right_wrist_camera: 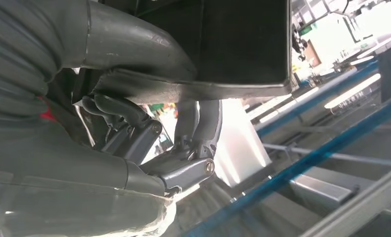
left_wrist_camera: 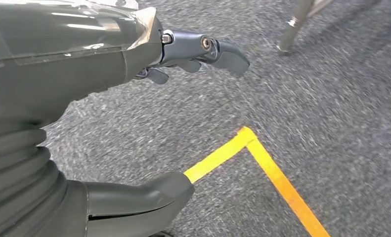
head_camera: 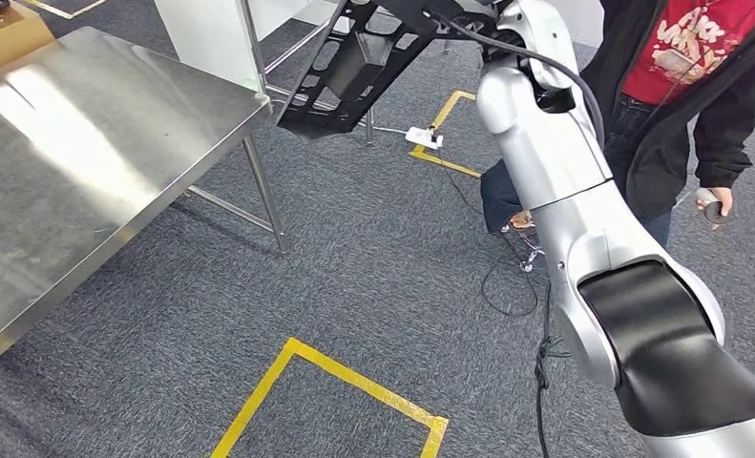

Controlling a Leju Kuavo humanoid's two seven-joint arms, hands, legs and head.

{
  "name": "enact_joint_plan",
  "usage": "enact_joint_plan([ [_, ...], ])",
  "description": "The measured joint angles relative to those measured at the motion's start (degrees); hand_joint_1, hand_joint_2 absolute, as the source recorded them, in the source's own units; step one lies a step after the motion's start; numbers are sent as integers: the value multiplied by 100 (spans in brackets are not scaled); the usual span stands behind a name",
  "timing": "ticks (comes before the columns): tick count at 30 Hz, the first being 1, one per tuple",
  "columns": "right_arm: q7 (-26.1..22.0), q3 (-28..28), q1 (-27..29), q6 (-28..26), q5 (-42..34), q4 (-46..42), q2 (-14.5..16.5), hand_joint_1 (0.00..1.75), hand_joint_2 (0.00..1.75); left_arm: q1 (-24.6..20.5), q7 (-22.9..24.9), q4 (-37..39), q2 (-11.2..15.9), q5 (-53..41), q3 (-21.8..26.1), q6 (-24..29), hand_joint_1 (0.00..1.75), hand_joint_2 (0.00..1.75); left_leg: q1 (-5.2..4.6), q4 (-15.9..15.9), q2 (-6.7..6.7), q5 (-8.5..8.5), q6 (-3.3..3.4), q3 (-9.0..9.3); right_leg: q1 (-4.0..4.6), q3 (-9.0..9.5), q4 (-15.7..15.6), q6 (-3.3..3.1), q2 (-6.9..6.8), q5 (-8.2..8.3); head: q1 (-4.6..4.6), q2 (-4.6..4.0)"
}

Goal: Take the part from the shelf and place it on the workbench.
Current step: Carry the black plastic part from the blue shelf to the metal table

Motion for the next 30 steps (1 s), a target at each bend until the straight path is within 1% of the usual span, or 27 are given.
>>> enact_joint_plan([
  [1, -3, -1, -70, 31, -17, 5, -40, 175, 175, 3, -5, 2, 1, 0, 1, -4, 0, 175, 5, 19, -57, -10, -17, -5, -30, 191, -427, 62, 51, 178, 2, 0],
  [2, -9, -1, -146, 61, -40, 12, -75, 175, 175, 3, -10, 2, 5, 0, 3, -8, 0, 175, -1, 53, -111, -27, -42, -24, -50, 376, -810, 89, 101, 322, 2, 0],
  [3, -18, -1, -217, 90, -62, 22, -108, 175, 175, 4, -19, 2, 9, 1, 5, -13, 0, 175, -5, 81, -155, -40, -69, -47, -65, 504, -1076, 87, 141, 416, 1, 0],
  [4, -25, -1, -275, 116, -84, 37, -135, 175, 175, 9, -26, 3, 15, 3, 9, -18, 0, 175, -10, 100, -189, -45, -97, -70, -66, 565, -1199, 61, 163, 452, -2, 0],
  [6, -38, 1, -362, 160, -131, 74, -175, 175, 175, 33, -40, 4, 23, 7, 35, -38, 0, 175, 0, 104, -244, -38, -138, -97, -53, 573, -1214, -20, 107, 466, -4, 0],
  [7, -42, 2, -398, 173, -151, 92, -189, 175, 175, 50, -43, 5, 25, 9, 50, -48, 0, 175, 2, 122, -209, -57, -161, -118, -54, 580, -1222, -49, 76, 472, -4, 0],
  [9, -56, 2, -471, 187, -174, 118, -215, 175, 175, 72, -50, 8, 31, 9, 72, -57, 0, 175, 3, 399, 1, -237, -212, -256, -71, 598, -1239, -116, 18, 479, -21, 0],
  [10, -61, 3, -501, 190, -176, 130, -227, 175, 175, 75, -54, 9, 33, 10, 77, -57, 0, 175, 7, 713, 140, -399, -239, -407, -58, 603, -1240, -141, -10, 475, -31, 0],
  [11, -65, 3, -522, 192, -177, 142, -240, 175, 175, 75, -56, 9, 37, 10, 82, -58, 0, 175, 17, 1097, 228, -568, -260, -590, -47, 605, -1240, -166, -41, 470, -40, 0],
  [12, -65, 4, -533, 194, -177, 158, -254, 175, 175, 76, -56, 10, 37, 11, 87, -60, 0, 175, 29, 1452, 268, -694, -273, -769, -35, 605, -1239, -180, -72, 465, -40, 0],
  [13, -66, 6, -536, 195, -178, 173, -265, 175, 175, 78, -56, 11, 34, 11, 91, -61, 0, 175, 35, 1662, 282, -733, -276, -886, -24, 606, -1239, -189, -106, 460, -41, 0],
  [14, -68, 7, -537, 195, -179, 184, -272, 175, 175, 80, -57, 13, 31, 11, 93, -63, 0, 175, 39, 1648, 286, -664, -268, -893, -17, 610, -1238, -196, -139, 455, -41, 0],
  [15, -69, 8, -543, 196, -180, 192, -278, 175, 175, 81, -58, 13, 29, 11, 94, -65, 0, 175, 39, 1426, 297, -511, -249, -790, -9, 618, -1239, -202, -169, 449, -42, 0],
  [16, -71, 9, -558, 196, -180, 195, -283, 175, 175, 81, -60, 13, 31, 11, 95, -66, 0, 175, 27, 1036, 348, -312, -213, -593, -1, 630, -1239, -208, -200, 443, -42, 0],
  [17, -72, 7, -581, 196, -180, 195, -292, 175, 175, 77, -62, 13, 35, 11, 95, -67, 0, 175, -2, 649, 438, -179, -174, -386, 16, 639, -1241, -209, -232, 434, -42, 0],
  [18, -73, 5, -608, 196, -180, 196, -310, 175, 175, 71, -65, 13, 39, 10, 95, -68, 0, 175, -35, 353, 513, -100, -138, -230, 33, 645, -1244, -204, -265, 425, -40, 0],
  [19, -73, 4, -630, 199, -182, 197, -332, 175, 175, 65, -69, 13, 42, 10, 95, -71, 0, 175, -68, 174, 570, -79, -107, -138, 49, 651, -1249, -194, -303, 417, -38, 0],
  [20, -69, 5, -644, 208, -186, 198, -355, 175, 175, 60, -72, 13, 45, 9, 95, -73, 0, 175, -93, 129, 574, -108, -89, -119, 60, 655, -1258, -176, -343, 410, -37, 0],
  [21, -63, 11, -654, 219, -196, 197, -375, 175, 175, 60, -75, 13, 47, 9, 97, -74, 0, 175, -99, 105, 524, -99, -66, -99, 66, 671, -1270, -155, -384, 404, -37, 0],
  [22, -53, 17, -660, 234, -207, 193, -397, 175, 175, 64, -76, 13, 49, 9, 98, -74, 0, 175, -87, 66, 482, -80, -41, -63, 65, 672, -1257, -132, -380, 389, -33, 0],
  [23, -42, 25, -674, 248, -221, 187, -417, 175, 175, 65, -77, 13, 46, 10, 100, -73, 0, 175, -74, 24, 438, -54, -10, -21, 61, 647, -1190, -118, -328, 344, -33, 0],
  [24, -33, 34, -694, 262, -235, 183, -440, 175, 175, 63, -79, 13, 44, 13, 102, -72, 0, 175, -57, -17, 398, -27, 22, 20, 56, 572, -1014, -119, -243, 257, -28, 0],
  [25, -26, 40, -710, 277, -247, 181, -470, 175, 175, 57, -81, 13, 40, 16, 103, -72, 0, 175, -42, -43, 358, -8, 43, 37, 42, 429, -723, -130, -140, 130, -21, 0],
  [27, -20, 62, -730, 303, -268, 190, -515, 175, 175, 49, -89, 13, 37, 27, 107, -74, 0, 175, -38, -45, 258, -2, 65, 41, 15, 56, 15, -141, -34, -133, -13, 0],
  [28, -15, 75, -728, 309, -274, 198, -532, 175, 175, 53, -93, 13, 32, 37, 109, -75, 0, 175, -36, -42, 201, -4, 64, 41, 0, -85, 256, -115, -22, -188, -11, 0],
  [29, -11, 90, -727, 314, -276, 204, -542, 175, 175, 59, -99, 13, 27, 49, 111, -77, 0, 175, -30, -35, 143, -6, 61, 41, -16, -129, 295, -65, -17, -156, -11, 0],
  [30, -7, 107, -728, 316, -277, 209, -547, 175, 175, 65, -107, 13, 23, 59, 115, -77, 0, 175, -20, -22, 85, -13, 49, 42, -35, -61, 109, 4, -10, -40, -11, 0],
])
